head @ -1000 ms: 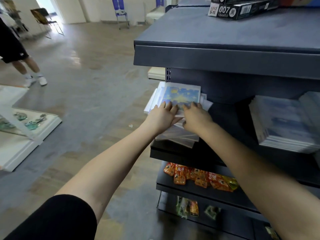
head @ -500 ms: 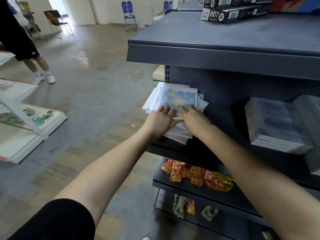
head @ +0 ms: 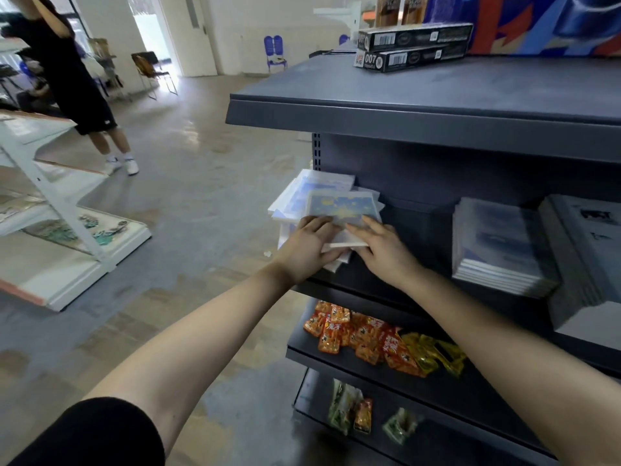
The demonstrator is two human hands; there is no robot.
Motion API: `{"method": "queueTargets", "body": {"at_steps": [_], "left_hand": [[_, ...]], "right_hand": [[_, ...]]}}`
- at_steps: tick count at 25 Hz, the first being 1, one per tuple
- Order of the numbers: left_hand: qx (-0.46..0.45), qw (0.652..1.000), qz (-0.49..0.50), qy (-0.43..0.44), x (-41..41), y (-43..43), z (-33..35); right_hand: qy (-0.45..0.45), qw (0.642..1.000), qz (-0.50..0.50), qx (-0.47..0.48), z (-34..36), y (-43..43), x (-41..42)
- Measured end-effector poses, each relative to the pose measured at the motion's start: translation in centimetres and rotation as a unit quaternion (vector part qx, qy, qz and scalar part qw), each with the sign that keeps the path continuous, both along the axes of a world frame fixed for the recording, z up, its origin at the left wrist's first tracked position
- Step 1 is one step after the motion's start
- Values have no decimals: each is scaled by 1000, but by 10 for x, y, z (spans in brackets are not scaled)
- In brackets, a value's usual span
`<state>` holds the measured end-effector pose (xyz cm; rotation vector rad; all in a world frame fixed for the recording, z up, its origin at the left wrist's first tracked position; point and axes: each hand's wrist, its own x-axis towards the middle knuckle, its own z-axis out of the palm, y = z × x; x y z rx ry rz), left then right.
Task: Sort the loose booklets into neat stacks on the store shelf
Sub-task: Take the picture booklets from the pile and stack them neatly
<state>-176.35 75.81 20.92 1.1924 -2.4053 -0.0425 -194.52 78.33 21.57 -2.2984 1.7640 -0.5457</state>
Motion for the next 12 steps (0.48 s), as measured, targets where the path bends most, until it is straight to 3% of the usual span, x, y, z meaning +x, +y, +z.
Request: {"method": "queueTargets", "body": {"at_steps": [5,12], "left_hand": [[10,999,-13,45,-41,27,5],[9,993,-93,70,-138,46,5]], "right_hand": [[-39,999,15,-26,0,34,-49],[2,996,-28,-86,6,83,-141]]}}
